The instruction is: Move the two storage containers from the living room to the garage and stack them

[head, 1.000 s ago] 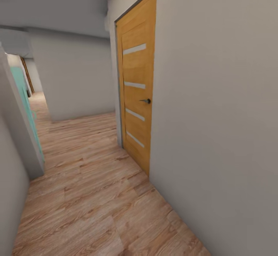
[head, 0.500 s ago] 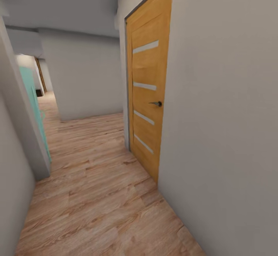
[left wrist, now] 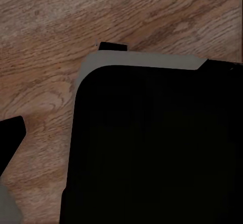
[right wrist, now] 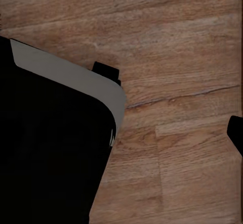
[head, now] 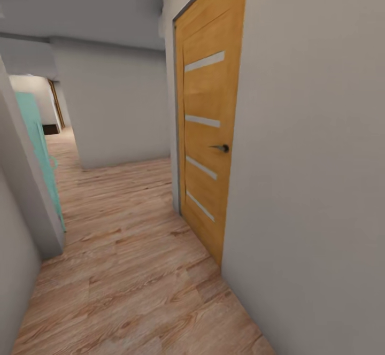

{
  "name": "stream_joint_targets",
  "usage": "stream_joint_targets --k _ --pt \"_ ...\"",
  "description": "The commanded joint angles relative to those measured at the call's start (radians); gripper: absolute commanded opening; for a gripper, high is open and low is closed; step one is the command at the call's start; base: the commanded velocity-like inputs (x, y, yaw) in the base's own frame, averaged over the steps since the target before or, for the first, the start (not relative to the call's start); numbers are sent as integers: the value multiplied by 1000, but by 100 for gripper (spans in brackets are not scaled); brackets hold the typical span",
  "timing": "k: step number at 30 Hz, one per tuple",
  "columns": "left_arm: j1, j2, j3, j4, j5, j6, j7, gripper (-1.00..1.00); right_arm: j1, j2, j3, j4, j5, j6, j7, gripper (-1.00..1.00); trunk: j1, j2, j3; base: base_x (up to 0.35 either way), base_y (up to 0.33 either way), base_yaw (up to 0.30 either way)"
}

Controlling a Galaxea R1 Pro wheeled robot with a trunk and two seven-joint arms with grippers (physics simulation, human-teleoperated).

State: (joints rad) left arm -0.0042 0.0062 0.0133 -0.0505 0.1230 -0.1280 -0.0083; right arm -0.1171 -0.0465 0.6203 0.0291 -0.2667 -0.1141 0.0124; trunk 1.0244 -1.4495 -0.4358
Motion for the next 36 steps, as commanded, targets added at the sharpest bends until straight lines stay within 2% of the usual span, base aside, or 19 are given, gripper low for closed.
stream_joint_targets --k 1,36 --pt "0 0 1 0 7 -2 -1 100 -1 1 8 3 -9 -5 1 100 1 0 -1 315 0 226" --pt "0 -1 1 0 7 -2 -2 100 -1 2 8 3 -11 -7 1 100 1 0 -1 315 0 276"
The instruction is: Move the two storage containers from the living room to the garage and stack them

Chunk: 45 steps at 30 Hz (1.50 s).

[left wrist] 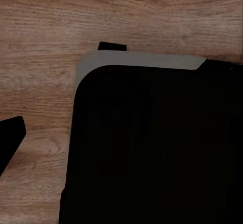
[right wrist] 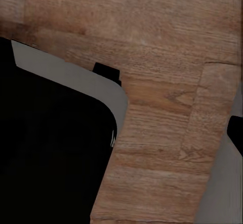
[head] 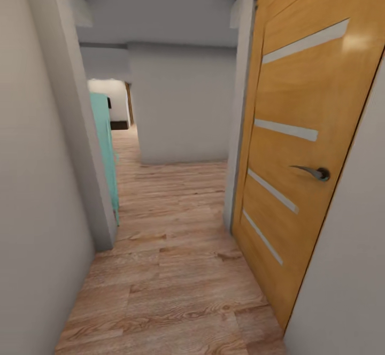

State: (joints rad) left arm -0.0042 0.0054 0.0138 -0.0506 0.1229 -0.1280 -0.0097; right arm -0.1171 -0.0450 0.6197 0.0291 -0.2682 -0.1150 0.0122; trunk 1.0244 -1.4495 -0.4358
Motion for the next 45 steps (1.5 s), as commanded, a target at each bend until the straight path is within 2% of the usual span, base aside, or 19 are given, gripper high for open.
stream_joint_targets --k 1,13,45 --pt "0 0 0 0 7 -2 -1 100 -1 0 8 3 -9 -6 1 100 1 0 -1 315 0 278" --pt "0 1 0 1 7 -2 -1 100 -1 0 8 3 -9 -7 1 100 1 0 -1 315 0 247" --pt "0 1 0 1 9 2 -1 100 -1 -2 8 3 -11 -7 1 100 1 0 -1 318 0 6"
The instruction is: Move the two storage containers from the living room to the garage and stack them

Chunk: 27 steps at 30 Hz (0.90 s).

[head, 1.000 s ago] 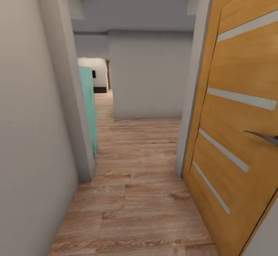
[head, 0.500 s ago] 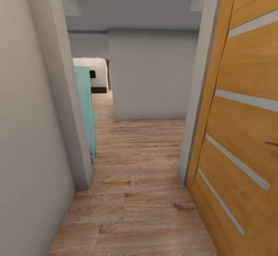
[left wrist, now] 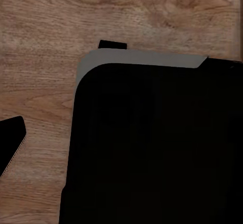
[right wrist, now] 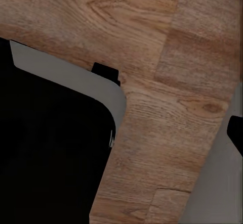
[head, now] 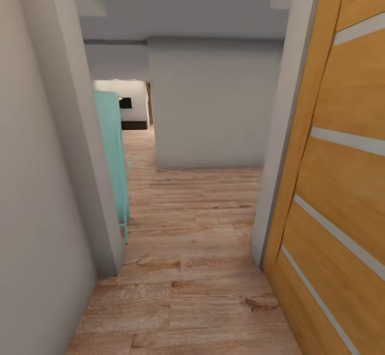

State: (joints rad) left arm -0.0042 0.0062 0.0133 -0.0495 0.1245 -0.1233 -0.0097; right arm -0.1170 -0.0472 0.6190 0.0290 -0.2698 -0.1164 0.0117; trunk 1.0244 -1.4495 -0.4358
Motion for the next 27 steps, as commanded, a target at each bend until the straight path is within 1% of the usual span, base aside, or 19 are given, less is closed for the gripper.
stream_joint_targets --k 1,27 --pt "0 0 1 0 7 -3 -1 100 -1 1 9 3 -9 -6 1 100 1 0 -1 321 0 0" --pt "0 0 -1 0 9 0 -1 100 -1 7 10 3 -10 -5 2 100 1 0 -1 321 0 0"
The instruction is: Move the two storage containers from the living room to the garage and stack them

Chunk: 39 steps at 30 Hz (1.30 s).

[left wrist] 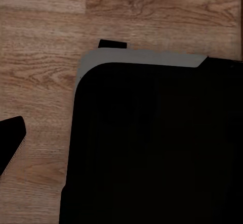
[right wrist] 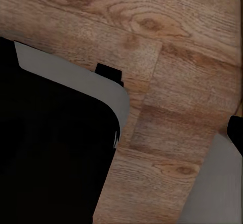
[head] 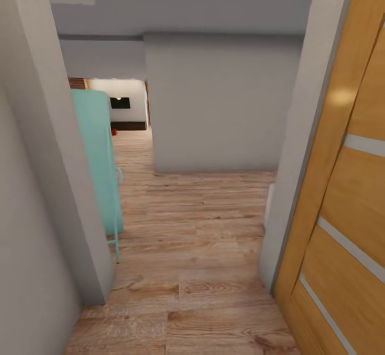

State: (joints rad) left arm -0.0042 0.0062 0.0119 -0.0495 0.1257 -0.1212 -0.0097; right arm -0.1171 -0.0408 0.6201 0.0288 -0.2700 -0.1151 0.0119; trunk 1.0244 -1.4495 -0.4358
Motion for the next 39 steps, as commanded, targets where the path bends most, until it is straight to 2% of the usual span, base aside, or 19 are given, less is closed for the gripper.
stream_joint_targets --k 1,33,39 --pt "0 0 0 0 8 -2 -1 100 -1 1 8 3 -10 -6 1 100 1 0 -1 322 0 0" --pt "0 -1 2 0 6 -3 -1 100 -1 -6 9 2 -7 -8 -9 100 1 0 -1 323 0 0" --pt "0 -2 2 0 5 -4 -1 100 -1 2 14 -8 -3 -9 -10 100 1 0 -1 323 0 0"
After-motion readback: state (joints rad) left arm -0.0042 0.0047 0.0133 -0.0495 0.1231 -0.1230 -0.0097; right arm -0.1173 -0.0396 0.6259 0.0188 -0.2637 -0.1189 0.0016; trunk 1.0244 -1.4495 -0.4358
